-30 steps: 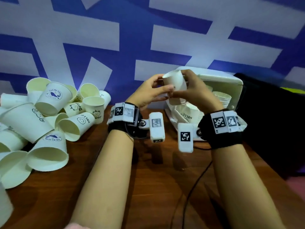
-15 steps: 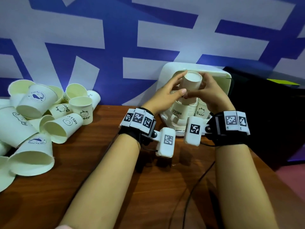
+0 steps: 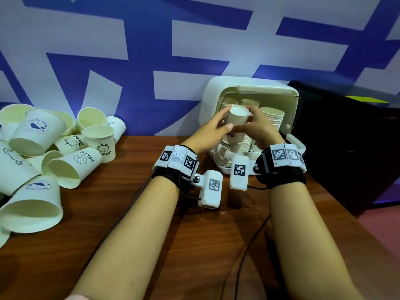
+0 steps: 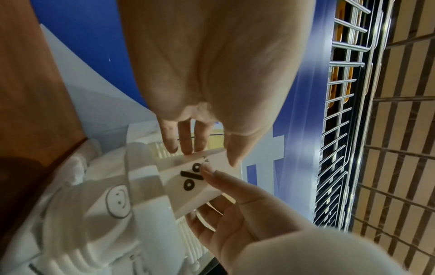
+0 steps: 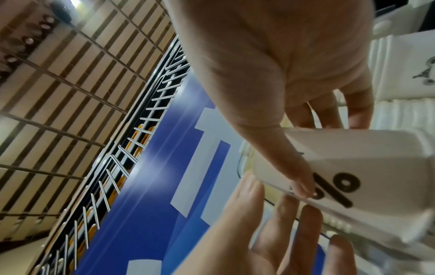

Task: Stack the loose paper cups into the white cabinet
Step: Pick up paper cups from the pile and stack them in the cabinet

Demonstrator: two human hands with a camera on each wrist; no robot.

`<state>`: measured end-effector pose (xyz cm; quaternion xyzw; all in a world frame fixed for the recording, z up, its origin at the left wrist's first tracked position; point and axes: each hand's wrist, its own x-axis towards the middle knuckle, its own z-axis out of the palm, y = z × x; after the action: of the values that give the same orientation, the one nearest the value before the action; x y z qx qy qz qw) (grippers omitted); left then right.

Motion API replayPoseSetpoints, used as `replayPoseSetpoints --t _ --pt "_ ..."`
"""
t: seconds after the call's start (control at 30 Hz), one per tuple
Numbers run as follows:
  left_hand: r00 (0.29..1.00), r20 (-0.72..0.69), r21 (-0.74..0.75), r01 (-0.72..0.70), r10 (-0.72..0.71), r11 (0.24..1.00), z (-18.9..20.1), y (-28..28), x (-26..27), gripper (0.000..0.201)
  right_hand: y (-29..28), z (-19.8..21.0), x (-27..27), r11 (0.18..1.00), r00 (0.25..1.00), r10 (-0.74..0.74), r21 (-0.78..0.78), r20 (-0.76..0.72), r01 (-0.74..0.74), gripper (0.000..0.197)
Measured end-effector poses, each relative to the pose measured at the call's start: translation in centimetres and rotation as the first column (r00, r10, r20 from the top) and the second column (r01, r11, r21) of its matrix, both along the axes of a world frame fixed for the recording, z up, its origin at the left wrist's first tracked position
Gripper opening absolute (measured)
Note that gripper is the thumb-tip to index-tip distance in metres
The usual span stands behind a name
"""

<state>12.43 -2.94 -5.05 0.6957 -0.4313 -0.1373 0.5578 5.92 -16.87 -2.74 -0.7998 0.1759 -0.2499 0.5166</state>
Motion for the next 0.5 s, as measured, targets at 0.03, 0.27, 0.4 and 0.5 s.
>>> replayPoseSetpoints --t 0.03,0.27,0.4,0.5 --pt "1.000 0.008 0.037 -0.009 0.009 0.999 -0.2 -0.1 -0.1 0.056 0.0 -0.3 0.2 1.000 0.999 -0.008 -0.009 -0.036 0.008 0.067" --pt "0.981 0.176 0.332 -0.140 0.085 0.933 -1.4 -0.4 0.1 0.052 0.0 -2.1 1.1 0.991 0.944 -0.083 -0.128 -0.318 0.044 0.062" --pt "0.946 0.315 0.449 -0.218 0.074 0.867 -1.0 -0.3 -0.4 0.054 0.1 -2.2 1.4 0.979 0.927 -0.132 -0.191 -0.351 0.068 0.062" --pt "0.933 0.355 0.488 -0.240 0.060 0.839 -0.6 -0.3 -0.9 0.055 0.2 -2.0 1.3 0.970 0.919 -0.147 -0.236 -0.365 0.061 0.066"
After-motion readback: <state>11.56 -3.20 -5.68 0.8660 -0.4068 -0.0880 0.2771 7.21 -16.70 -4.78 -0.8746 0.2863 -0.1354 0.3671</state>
